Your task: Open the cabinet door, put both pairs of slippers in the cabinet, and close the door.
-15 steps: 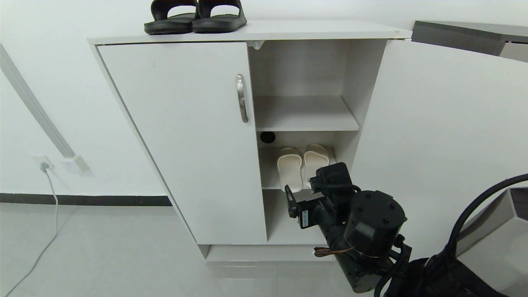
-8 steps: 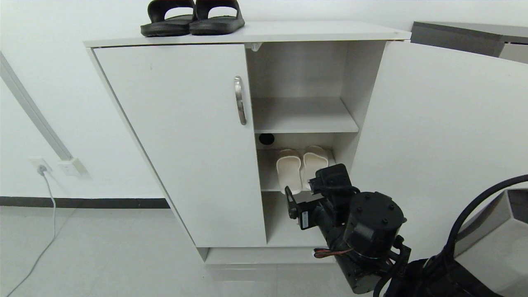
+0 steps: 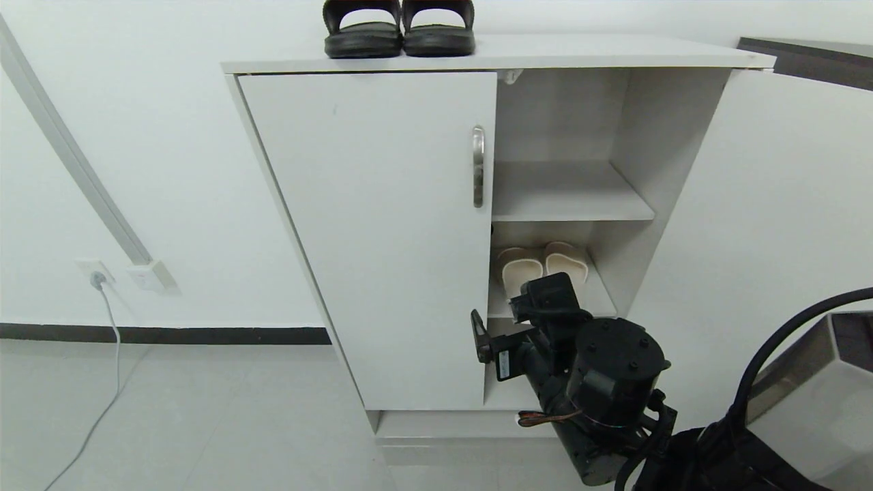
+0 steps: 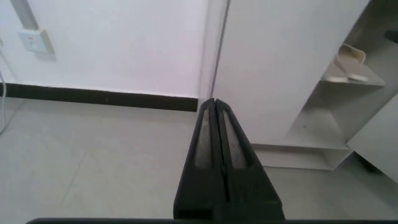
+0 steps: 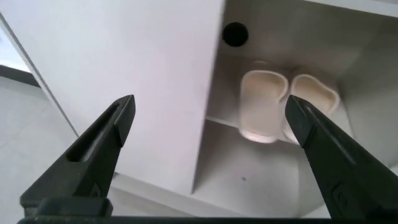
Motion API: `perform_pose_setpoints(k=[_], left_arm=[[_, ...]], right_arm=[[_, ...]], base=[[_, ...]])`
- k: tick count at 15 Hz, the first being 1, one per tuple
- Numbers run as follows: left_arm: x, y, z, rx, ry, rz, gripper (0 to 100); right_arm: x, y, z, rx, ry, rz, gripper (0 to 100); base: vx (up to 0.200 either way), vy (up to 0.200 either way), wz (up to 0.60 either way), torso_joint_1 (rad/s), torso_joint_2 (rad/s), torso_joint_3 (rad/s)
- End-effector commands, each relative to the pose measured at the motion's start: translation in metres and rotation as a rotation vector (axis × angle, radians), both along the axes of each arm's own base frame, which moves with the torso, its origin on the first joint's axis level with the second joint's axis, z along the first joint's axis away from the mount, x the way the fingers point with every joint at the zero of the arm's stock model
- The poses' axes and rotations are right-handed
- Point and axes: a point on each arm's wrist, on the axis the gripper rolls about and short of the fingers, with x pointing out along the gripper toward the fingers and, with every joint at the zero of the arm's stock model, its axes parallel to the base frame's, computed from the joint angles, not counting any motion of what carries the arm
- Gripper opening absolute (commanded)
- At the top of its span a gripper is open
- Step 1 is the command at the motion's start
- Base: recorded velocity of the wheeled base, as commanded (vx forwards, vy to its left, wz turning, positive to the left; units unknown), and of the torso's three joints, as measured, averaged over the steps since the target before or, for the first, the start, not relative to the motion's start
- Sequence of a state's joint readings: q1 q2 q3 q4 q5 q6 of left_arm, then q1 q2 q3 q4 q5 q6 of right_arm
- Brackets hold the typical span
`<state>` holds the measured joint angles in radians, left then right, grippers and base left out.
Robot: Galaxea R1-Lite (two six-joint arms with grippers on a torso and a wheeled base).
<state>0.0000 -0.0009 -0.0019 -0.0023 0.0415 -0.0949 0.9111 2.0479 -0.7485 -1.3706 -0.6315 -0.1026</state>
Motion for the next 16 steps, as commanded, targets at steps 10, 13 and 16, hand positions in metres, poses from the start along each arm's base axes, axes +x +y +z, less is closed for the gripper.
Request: perform_pose_setpoints(k=[10,13,16], left_arm=[[0.0001,0.0000,0.0000,0.000,0.000,0.001,0],[0.0001,0.0000,0.0000,0.000,0.000,0.001,0],[0.0001,0.0000,0.0000,-0.002,0.000,0.001,0]], right_arm=[[0.0010,-0.0023,-0.0016,-0.008,0.003,-0.008,100],[0.0013,-0.0062,-0.0047,-0.028,0.009,-0.015,100],[0.0006,-0.0094,-0.0076,-0.053,0.013,-0.012,100]], base=[[0.000,0.140,0.00,0.002,0.00,0.003],[0.000,0.000,0.00,0.000,0.00,0.000],[0.000,0.000,0.00,0.000,0.00,0.000]])
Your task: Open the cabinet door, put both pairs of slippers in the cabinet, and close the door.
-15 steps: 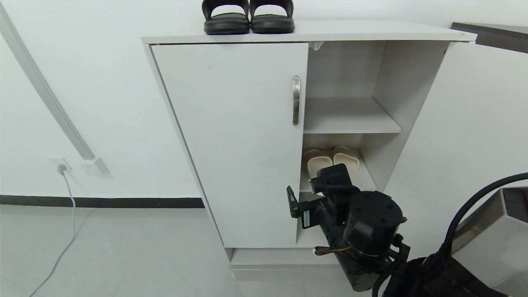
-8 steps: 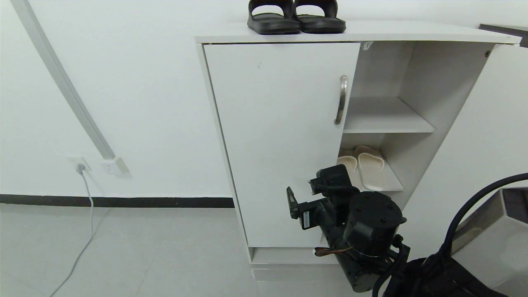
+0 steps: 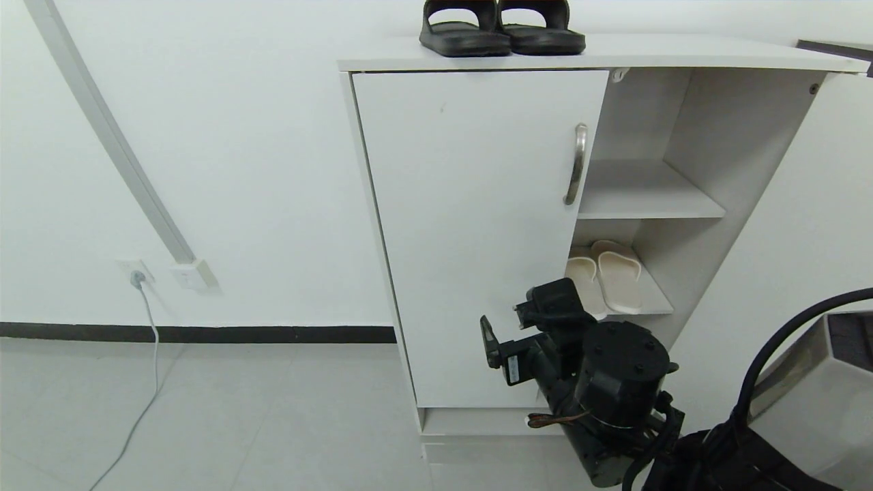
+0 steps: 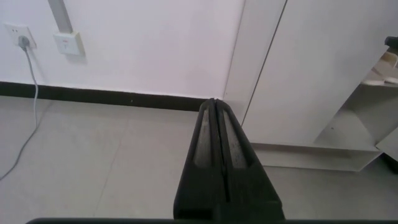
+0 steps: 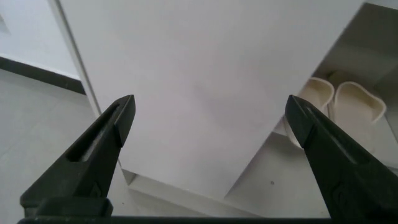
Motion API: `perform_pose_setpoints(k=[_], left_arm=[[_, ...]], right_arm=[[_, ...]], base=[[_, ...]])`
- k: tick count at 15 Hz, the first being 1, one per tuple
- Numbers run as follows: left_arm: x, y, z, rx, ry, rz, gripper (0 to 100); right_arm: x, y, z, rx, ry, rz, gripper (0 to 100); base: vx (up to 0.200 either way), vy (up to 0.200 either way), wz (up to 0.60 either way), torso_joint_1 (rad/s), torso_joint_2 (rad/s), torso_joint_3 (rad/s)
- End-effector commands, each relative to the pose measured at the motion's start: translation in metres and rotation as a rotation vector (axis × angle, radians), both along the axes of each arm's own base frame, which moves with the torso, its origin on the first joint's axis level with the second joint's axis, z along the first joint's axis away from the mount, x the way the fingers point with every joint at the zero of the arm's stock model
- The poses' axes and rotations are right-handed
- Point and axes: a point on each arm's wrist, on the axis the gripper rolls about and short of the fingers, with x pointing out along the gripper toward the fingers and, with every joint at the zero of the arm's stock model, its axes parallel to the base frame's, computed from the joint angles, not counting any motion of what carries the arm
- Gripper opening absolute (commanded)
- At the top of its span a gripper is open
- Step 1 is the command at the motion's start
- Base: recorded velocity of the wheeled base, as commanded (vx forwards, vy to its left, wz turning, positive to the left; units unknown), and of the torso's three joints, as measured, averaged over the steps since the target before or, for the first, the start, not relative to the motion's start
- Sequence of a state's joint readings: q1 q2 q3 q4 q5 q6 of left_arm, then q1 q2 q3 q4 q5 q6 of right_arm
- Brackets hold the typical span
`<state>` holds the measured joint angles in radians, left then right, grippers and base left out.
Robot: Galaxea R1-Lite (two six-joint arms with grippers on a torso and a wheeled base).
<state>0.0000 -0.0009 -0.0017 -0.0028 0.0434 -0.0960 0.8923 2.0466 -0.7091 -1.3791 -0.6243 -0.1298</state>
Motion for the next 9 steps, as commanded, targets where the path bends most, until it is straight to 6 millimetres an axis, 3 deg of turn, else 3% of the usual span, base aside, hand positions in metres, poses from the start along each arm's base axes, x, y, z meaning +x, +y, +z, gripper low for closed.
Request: perform_pose_setpoints(k=[1,7,9], left_arm=[[0.0001,0.0000,0.0000,-0.001,0.001,0.001,0],[0.0000,0.0000,0.0004,-0.001,-0.001,0.001,0],[0.0001,0.0000,0.0000,0.001,0.001,0.000,0]], right_arm=[[-0.0007,-0.0007,-0.0005,-0.003,0.002,0.000,100],[0.0002,-0.0004,-0.0017,-0.007,0.004,-0.003,100],[0.0025,-0.0010,-0.0011,-0.005,0.002,-0.007,100]], base=[[0.000,0.000,0.00,0.000,0.00,0.000],[0.000,0.000,0.00,0.000,-0.01,-0.012],[0.000,0.000,0.00,0.002,-0.21,-0.283]])
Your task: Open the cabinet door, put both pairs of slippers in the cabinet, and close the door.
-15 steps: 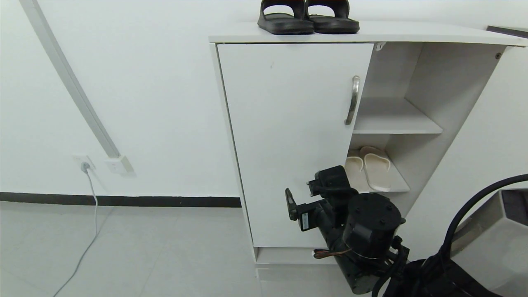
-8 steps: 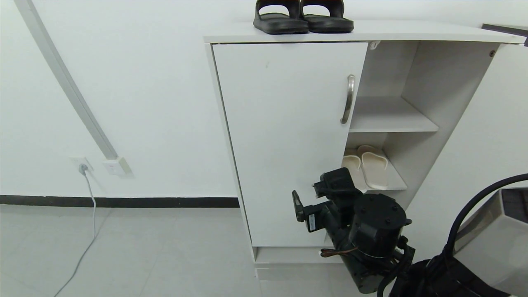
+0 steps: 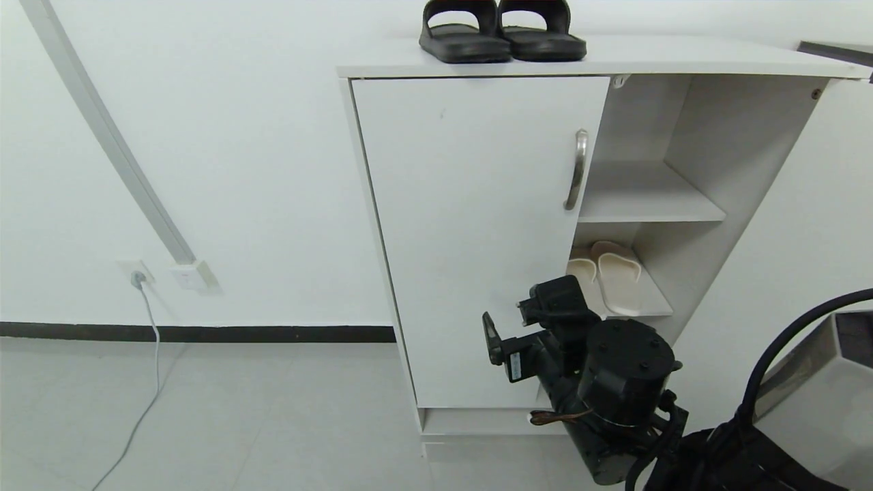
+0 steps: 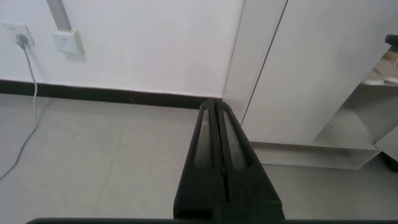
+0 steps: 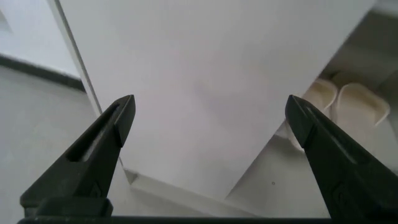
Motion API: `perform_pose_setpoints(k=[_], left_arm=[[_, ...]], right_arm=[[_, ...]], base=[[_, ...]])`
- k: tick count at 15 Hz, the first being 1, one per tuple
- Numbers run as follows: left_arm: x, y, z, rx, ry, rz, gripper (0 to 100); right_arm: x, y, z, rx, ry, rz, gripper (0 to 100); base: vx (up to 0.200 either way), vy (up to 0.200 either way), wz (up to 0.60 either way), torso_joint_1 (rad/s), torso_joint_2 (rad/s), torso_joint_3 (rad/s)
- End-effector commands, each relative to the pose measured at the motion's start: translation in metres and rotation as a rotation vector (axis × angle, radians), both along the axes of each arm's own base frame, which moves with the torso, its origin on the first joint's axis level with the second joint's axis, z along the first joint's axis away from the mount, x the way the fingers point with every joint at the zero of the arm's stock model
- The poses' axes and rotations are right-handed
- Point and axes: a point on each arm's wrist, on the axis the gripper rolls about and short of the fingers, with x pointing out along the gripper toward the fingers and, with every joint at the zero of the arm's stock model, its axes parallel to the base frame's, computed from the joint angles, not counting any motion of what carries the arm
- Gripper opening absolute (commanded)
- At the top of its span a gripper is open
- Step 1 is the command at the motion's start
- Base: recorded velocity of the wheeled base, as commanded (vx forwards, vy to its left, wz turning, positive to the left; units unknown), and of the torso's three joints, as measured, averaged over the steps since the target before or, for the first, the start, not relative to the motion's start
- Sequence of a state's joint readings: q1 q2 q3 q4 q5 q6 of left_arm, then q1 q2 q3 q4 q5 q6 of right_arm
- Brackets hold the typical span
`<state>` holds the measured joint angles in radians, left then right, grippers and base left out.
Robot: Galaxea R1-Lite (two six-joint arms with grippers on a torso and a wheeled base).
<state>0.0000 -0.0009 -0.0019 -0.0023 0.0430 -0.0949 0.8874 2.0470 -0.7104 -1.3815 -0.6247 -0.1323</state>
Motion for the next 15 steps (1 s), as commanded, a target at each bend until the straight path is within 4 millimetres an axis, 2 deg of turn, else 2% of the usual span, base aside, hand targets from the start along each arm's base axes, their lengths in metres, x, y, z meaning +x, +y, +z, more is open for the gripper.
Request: perform_pose_setpoints(k=[1,7,15], left_arm=[[0.0001,0.0000,0.0000,0.000,0.000,0.000,0],[0.0001,0.0000,0.0000,0.000,0.000,0.000,0],[0.0001,0.0000,0.0000,0.000,0.000,0.000,0]], right_arm=[[0.0013,-0.0005,-0.0009,-0.005,0.003,-0.004,100],[0.0012,-0.0008,0.0022,0.005,-0.005,-0.005,100],[0.0027,-0.0022,0.0026,0.008,-0.008,-0.010,100]], base=[[0.000,0.000,0.00,0.017,-0.13,-0.349],[0.000,0.000,0.00,0.064,-0.50,-0.363],[0.000,0.000,0.00,0.146,-0.47,-0.329]])
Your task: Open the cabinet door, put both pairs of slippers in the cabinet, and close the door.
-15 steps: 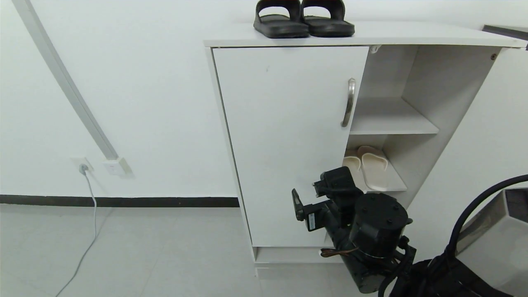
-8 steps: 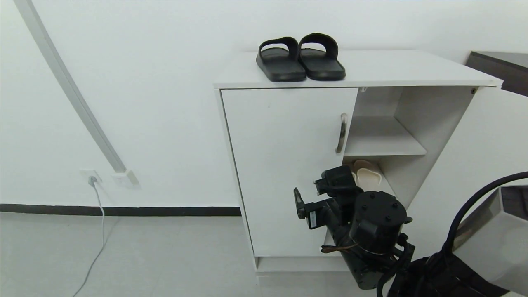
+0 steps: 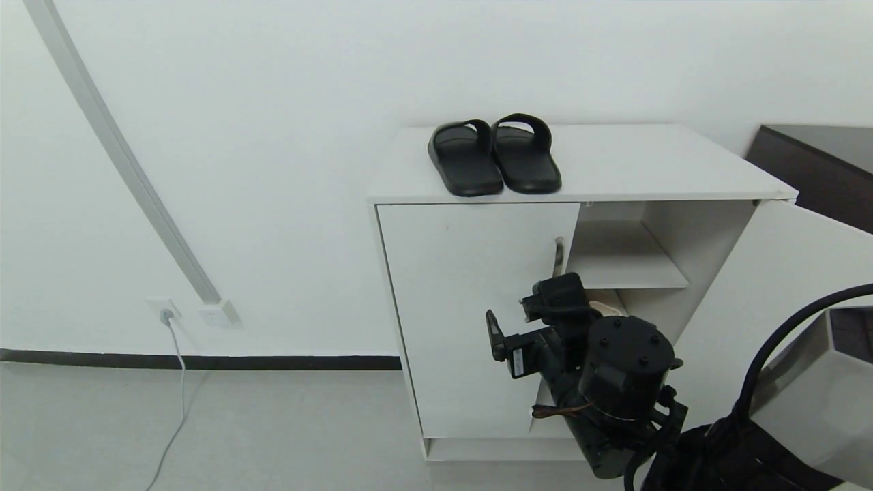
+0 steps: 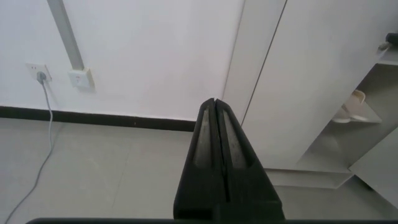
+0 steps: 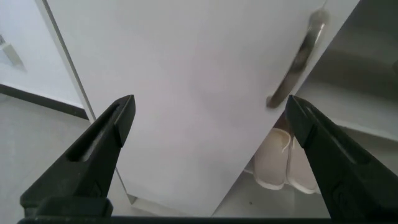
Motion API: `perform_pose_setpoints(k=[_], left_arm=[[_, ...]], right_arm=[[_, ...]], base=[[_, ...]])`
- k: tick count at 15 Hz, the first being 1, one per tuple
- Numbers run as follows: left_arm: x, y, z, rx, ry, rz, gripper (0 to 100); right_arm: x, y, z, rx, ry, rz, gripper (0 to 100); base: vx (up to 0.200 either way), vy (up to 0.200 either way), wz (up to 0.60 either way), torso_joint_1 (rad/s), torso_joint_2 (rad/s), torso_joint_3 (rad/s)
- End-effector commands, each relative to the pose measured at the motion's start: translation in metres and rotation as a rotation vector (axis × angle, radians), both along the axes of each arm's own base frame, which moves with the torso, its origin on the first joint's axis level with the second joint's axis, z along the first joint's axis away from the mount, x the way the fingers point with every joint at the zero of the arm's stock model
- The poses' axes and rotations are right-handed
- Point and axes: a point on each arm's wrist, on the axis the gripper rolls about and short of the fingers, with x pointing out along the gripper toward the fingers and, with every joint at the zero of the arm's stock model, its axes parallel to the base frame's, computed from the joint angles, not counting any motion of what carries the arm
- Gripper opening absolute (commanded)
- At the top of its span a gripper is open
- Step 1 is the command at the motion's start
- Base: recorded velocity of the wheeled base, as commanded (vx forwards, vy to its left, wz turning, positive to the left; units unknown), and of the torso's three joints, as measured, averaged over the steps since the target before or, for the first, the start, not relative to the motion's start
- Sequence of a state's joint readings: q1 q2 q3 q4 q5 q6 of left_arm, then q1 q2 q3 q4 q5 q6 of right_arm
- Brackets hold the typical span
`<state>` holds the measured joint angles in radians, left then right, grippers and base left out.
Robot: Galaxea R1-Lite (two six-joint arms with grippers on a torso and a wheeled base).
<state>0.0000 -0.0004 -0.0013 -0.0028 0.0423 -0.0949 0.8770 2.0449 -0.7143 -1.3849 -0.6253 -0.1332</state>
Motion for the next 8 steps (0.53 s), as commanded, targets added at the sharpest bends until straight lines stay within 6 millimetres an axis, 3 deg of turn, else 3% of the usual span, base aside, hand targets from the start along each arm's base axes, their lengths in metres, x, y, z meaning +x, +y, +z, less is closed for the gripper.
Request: perform_pose_setpoints(k=[1,8], left_arm=[[0.0000,0.0000,0.0001,0.000,0.000,0.001,0],[0.0000,0.0000,0.0001,0.000,0.000,0.001,0]], right_arm=[[-0.0002,0.0000,0.0007,0.002,-0.002,0.000,100],[-0.0011,-0.0003,0.0014,0.004,-0.004,0.001,100]], base=[[0.000,0.000,0.00,0.173,-0.49,-0.315],[0.000,0.000,0.00,0.200,-0.51,-0.316]])
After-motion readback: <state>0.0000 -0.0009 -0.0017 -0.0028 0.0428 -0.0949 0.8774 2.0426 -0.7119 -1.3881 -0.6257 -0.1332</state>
